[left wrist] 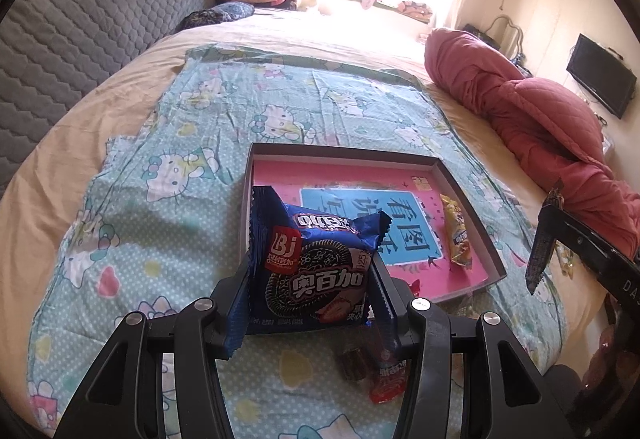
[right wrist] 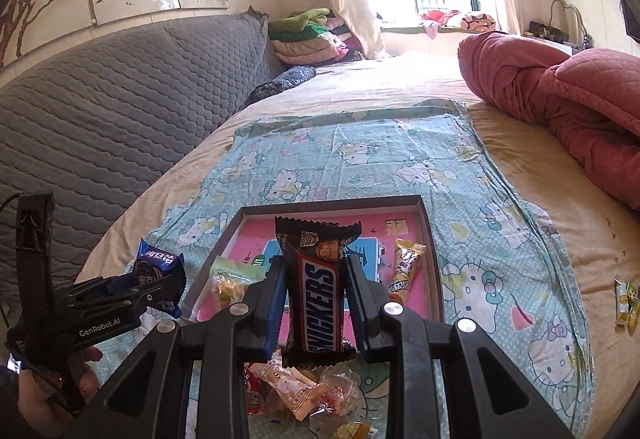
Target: Organize snacks
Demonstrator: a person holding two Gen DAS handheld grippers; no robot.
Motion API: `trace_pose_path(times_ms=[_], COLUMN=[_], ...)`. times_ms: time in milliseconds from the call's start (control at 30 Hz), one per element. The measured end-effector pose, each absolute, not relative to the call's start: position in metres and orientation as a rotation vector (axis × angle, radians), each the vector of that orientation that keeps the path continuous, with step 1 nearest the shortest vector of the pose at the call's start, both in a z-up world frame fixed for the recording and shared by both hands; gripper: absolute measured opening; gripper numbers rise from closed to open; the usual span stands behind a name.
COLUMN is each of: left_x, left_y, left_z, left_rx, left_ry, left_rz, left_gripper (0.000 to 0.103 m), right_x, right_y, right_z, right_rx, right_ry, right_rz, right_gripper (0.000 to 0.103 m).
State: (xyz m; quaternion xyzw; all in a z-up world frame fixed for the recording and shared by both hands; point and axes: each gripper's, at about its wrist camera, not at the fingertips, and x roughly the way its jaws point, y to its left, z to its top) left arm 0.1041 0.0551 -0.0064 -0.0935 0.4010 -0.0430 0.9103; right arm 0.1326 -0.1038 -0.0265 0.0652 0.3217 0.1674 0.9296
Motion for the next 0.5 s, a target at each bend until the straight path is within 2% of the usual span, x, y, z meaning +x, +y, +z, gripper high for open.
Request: trace_pose_path(times_ms=[500], left_x=[0.134], left_y=[0.052], left_z=[-0.022], left_rx=[-0.189], left_ry=[0.836], left_rz=[-0.119], left_gripper=[0.054], right_x=[0.151], right_y=[-0.104], right_z=[-0.043], right_rx=[0.123], right_ry=[0.701], right_rz=[0.285], right_gripper=[0.029])
